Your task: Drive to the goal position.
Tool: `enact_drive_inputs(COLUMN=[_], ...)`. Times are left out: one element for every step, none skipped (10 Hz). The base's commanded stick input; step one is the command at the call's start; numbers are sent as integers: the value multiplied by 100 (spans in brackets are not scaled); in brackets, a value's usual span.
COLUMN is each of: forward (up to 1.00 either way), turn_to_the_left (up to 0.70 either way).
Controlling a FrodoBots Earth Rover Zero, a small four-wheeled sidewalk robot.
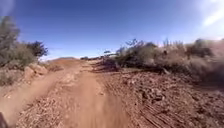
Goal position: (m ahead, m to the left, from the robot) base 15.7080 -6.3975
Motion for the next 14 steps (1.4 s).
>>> enact_drive_inputs(forward=[50, 50, 50, 50, 50, 50, 50, 50, 50, 50, 50, 50, 50, 50], turn_to_the_left=[1, 0, 0, 0, 0, 0, 0, 0, 0, 0, 0, 0, 0, 0])
